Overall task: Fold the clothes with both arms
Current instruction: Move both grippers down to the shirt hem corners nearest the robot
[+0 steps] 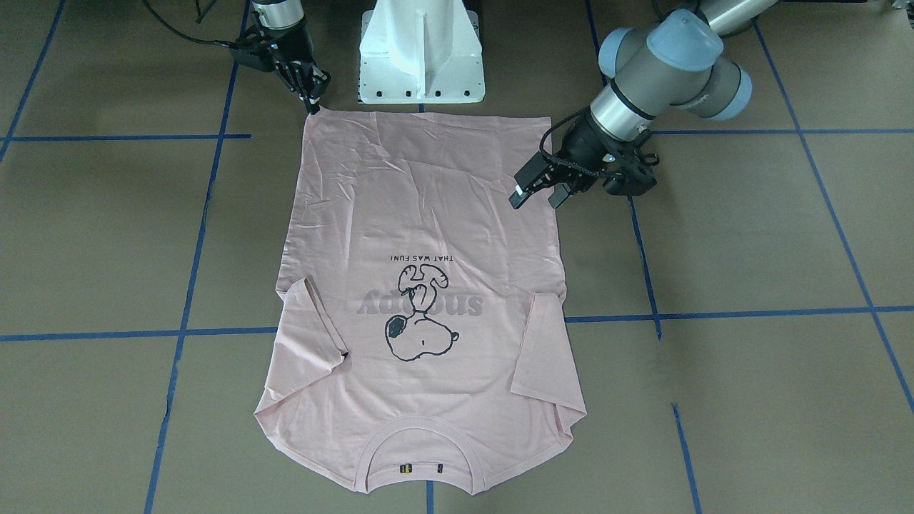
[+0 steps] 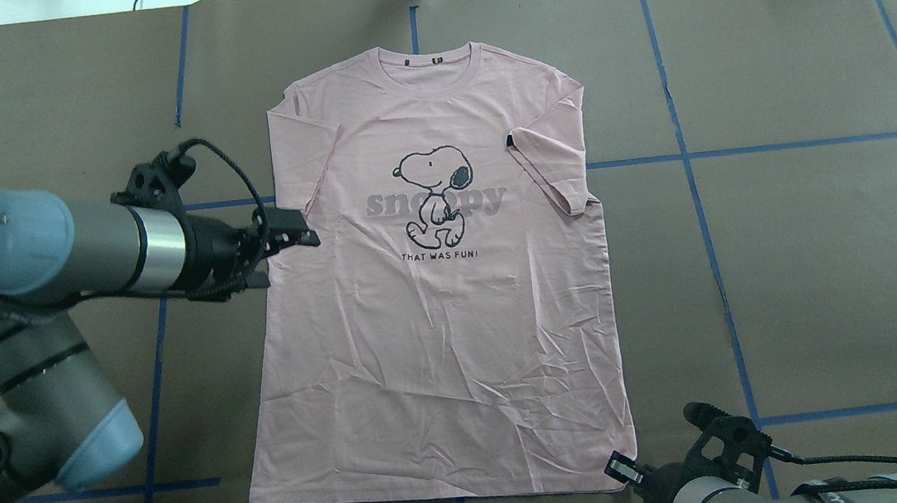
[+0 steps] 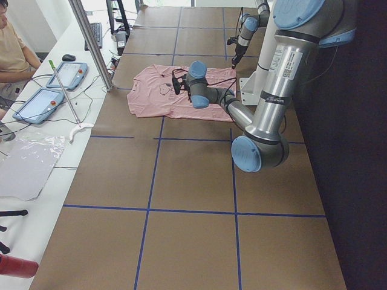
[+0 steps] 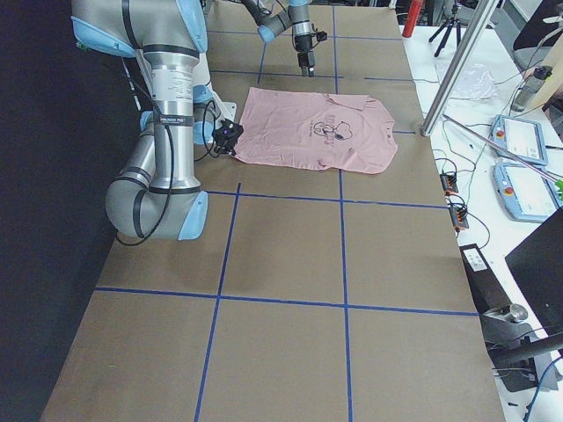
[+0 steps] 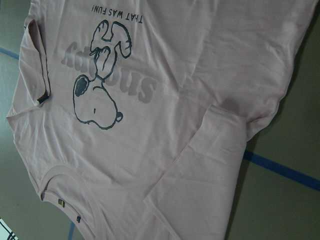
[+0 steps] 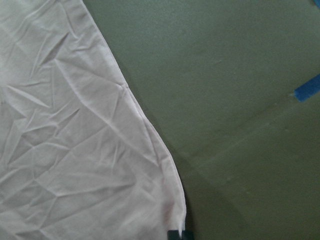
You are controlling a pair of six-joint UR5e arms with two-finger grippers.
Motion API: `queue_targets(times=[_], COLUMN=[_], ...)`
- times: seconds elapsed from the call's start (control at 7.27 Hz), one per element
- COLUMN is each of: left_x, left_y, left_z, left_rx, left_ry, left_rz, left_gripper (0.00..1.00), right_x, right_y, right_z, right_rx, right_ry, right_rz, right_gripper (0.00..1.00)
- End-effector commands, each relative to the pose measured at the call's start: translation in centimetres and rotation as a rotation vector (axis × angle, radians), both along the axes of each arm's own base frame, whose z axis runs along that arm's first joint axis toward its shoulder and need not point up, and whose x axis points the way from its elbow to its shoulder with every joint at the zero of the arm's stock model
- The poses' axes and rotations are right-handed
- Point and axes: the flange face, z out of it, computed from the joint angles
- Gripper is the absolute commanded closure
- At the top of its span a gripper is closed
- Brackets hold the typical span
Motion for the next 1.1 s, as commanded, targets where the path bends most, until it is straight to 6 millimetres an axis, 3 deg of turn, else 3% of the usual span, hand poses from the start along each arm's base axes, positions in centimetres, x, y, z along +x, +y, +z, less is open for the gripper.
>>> queue_targets(times=[0.0, 0.14, 0.28, 0.41, 0.69, 0.83, 0.96], left_x=[3.2, 4.5, 5.8, 5.6, 5.5, 5.7, 5.0], left_y=[9.8, 13.7, 16.7, 18.8, 19.5, 20.3, 20.5], left_z=[2.5, 5.2, 6.4, 8.2, 9.2, 8.9, 7.7], left_rx=[-0.062, -0.100, -0.118, -0.150, -0.160, -0.164, -0.162], left_ry=[-0.162, -0.209, -0.236, -0.265, -0.296, -0.316, -0.302], left_rz=[0.014, 0.027, 0.053, 0.074, 0.086, 0.100, 0.102], left_gripper=[0.00, 0.02, 0.06, 0.08, 0.10, 0.14, 0.25], right_x=[0.3, 0.3, 0.3, 0.4, 0.5, 0.5, 0.5], right_y=[-0.6, -0.6, -0.6, -0.9, -1.0, -1.0, -1.0], right_z=[-0.2, -0.1, 0.0, -0.3, 0.0, 0.0, -0.2], right_rx=[0.001, 0.001, 0.001, 0.002, 0.002, 0.002, 0.001], right_ry=[-0.004, -0.002, -0.001, -0.005, 0.001, 0.000, -0.004], right_rz=[0.011, 0.011, 0.011, 0.018, 0.019, 0.019, 0.020], right_gripper=[1.00, 1.00, 1.00, 1.00, 1.00, 1.00, 1.00])
